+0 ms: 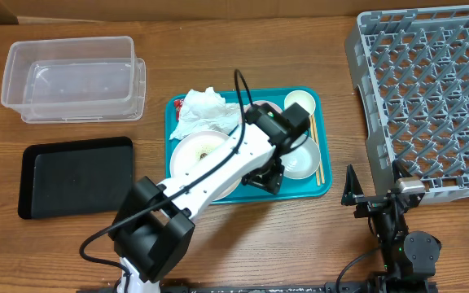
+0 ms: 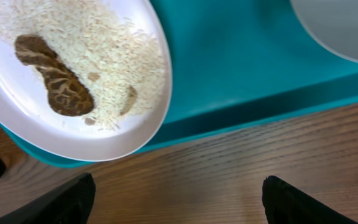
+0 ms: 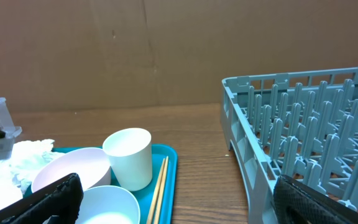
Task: Sort waste into correct bins and load items into the dishwasher
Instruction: 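Reach the left gripper over the teal tray to the white plate rim, then grasp the white plate rim with the left gripper and lift it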
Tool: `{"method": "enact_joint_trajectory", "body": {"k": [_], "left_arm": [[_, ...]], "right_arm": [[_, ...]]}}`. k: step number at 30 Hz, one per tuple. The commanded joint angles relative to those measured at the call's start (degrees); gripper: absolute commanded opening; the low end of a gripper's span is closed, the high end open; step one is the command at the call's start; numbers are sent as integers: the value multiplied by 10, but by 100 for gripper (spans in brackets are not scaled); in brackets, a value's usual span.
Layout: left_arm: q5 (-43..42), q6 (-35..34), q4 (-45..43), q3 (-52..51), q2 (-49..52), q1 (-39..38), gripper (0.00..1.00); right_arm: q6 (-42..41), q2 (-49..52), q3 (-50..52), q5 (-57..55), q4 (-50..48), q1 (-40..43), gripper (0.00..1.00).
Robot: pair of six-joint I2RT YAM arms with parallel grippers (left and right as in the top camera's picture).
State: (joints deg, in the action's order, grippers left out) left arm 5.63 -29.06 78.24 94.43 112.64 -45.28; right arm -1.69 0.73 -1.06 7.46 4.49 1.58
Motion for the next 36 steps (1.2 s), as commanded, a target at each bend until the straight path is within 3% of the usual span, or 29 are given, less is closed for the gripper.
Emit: {"method": "enact_joint_trajectory", "body": {"k": [1, 13, 22, 25, 30, 36], "left_arm": [[-2, -14, 4, 5, -10, 7, 88], [-35, 45, 13, -37, -108, 81, 96], [-147, 72, -175, -166, -144, 91, 100], [-144, 72, -202, -168, -134, 86, 95], [-63, 72, -222, -168, -124, 76, 79], [-22, 56, -222, -168, -118, 61, 75]], "right_arm": [[0, -6, 6, -3, -3, 3, 100], [0, -6, 6, -3, -3, 3, 100], [0, -6, 6, -3, -3, 3, 100], [0, -6, 6, -3, -3, 3, 100], [0, -6, 6, -3, -3, 3, 100], [0, -6, 6, -3, -3, 3, 100]]}}
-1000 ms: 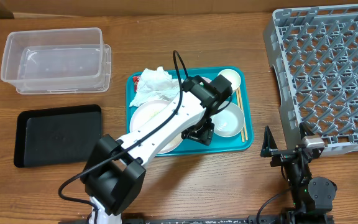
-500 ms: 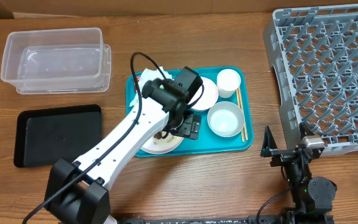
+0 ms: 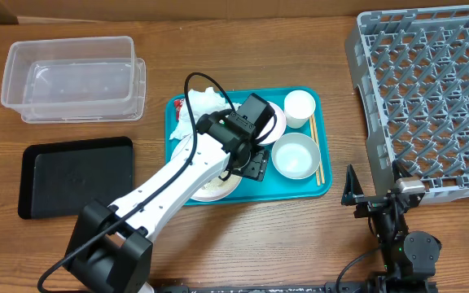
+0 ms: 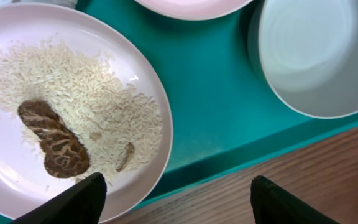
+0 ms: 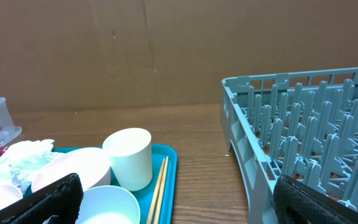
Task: Sort waste into correct bins and load items into the dishwasher
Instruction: 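Grasp the white plate rim with the left gripper and lift it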
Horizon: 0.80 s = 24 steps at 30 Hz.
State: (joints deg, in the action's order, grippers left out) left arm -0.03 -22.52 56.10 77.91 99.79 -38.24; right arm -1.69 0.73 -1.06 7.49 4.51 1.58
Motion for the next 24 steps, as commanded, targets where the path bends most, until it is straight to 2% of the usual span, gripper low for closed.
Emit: {"method": "enact_joint_trajectory", "body": {"k": [1, 6, 9, 14, 18, 24], "left_arm": [[35, -14, 0, -3, 13, -13, 73], [71, -57, 2, -3, 38, -35, 70], [99, -80, -1, -3, 65, -46, 62], [96, -95, -14, -3, 104, -48, 60], [96, -98, -22, -3, 129, -48, 50], [94, -110, -26, -3, 152, -48, 47]], "right_arm": [[0, -6, 6, -4, -3, 3, 100], [0, -6, 6, -4, -3, 3, 100], [0, -6, 6, -4, -3, 3, 100], [0, -6, 6, -4, -3, 3, 100], [0, -6, 6, -4, -3, 3, 100], [0, -6, 6, -4, -3, 3, 100]]}}
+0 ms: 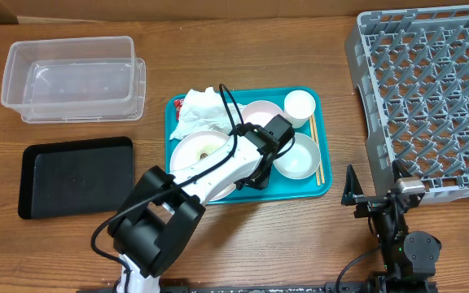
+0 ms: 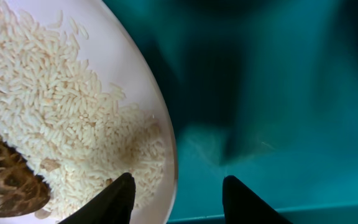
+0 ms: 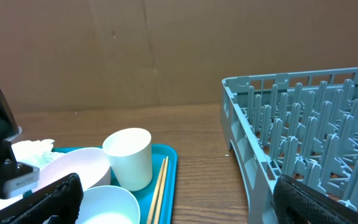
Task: Sort waste into correct bins and load items into the dishwasher
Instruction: 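Grasp the white plate rim with the left gripper and lift it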
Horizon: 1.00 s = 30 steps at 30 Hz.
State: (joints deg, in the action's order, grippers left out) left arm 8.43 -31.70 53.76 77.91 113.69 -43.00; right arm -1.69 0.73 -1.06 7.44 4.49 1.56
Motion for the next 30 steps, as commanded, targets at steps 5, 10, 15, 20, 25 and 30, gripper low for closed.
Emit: {"method": "enact_joint_trajectory", "body": {"k": [5, 10, 15, 20, 25, 30], "left_arm": [[10, -17, -6, -3, 14, -2, 43], [17, -17, -8, -3, 14, -2, 39], [29, -17, -12, -3, 14, -2, 29], [39, -17, -15, -3, 15, -6, 26], [47, -17, -16, -3, 18, -11, 13], [47, -17, -16, -3, 29, -14, 12]], "right_arm": [[0, -6, 6, -3, -3, 3, 100], [0, -6, 6, -3, -3, 3, 100], [0, -6, 6, -3, -3, 3, 100], [0, -6, 6, -3, -3, 3, 100], [0, -6, 6, -3, -3, 3, 100], [0, -6, 6, -3, -3, 3, 100]]}}
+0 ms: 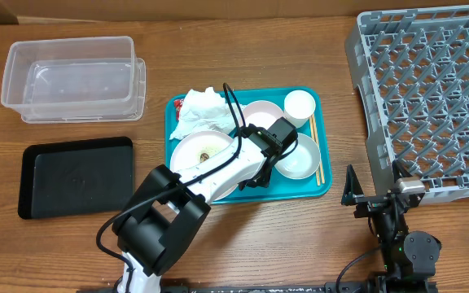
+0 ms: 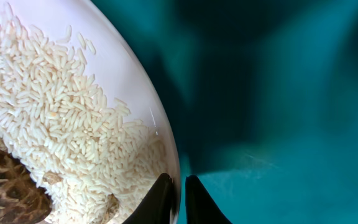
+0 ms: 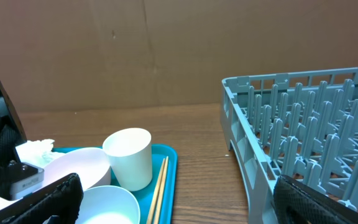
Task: Sort waste into correct bins and load items into the dishwasher
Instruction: 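Grasp the white plate rim with the left gripper and lift it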
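A white plate [image 1: 199, 153] with rice and a brown scrap lies at the front left of the teal tray [image 1: 322, 185]. My left gripper [image 1: 255, 174] is down at the plate's right edge. In the left wrist view the plate [image 2: 61, 118] fills the left side, and the left gripper [image 2: 179, 190] is shut on its thin rim, one finger on the rice side and one on the tray side. My right gripper [image 3: 179, 196] stands open and empty near the table's front, beside the grey dish rack [image 1: 430, 89].
Also on the tray are a white bowl [image 1: 300, 157], a pink bowl [image 1: 260, 111], a cup [image 1: 299, 103], chopsticks [image 1: 318, 159], a crumpled tissue [image 1: 200, 109] and a red wrapper [image 1: 179, 103]. A clear bin [image 1: 76, 77] and a black tray [image 1: 76, 175] sit at the left.
The left gripper's fingers stood apart on either side of the plate's rim; now they are closed onto it. The plate and the right arm have not moved.
My left gripper was open over the tray's front edge beside the plate. Then it hung higher above plate and bowl, still open. Then it was low with its fingers astride the plate's right rim, and now it is shut on that rim. The right arm stayed still.
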Tool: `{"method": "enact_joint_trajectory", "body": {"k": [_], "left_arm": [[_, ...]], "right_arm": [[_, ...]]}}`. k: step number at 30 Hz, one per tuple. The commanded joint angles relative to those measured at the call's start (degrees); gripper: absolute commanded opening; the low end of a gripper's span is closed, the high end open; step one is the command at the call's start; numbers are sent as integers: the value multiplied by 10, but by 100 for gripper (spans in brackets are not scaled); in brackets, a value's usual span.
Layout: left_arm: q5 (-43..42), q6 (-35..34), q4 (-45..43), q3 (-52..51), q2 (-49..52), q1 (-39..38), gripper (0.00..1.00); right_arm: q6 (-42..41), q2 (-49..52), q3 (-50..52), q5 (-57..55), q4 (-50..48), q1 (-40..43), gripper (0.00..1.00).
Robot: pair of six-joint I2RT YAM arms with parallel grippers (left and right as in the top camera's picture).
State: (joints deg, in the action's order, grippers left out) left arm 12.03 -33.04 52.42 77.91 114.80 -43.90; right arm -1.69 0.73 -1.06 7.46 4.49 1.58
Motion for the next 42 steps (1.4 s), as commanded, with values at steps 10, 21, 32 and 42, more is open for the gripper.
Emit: {"method": "enact_joint_trajectory", "body": {"k": [10, 21, 32, 42], "left_arm": [[11, -4, 5, -1, 20, -5, 4], [33, -7, 78, 43, 20, -22, 4], [64, -33, 157, 105, 20, -26, 4], [61, -64, 238, 164, 14, 0, 4]], "right_arm": [[0, -6, 6, -3, -3, 3, 100], [0, -6, 6, -3, -3, 3, 100], [0, -6, 6, -3, -3, 3, 100], [0, -6, 6, -3, -3, 3, 100]]}}
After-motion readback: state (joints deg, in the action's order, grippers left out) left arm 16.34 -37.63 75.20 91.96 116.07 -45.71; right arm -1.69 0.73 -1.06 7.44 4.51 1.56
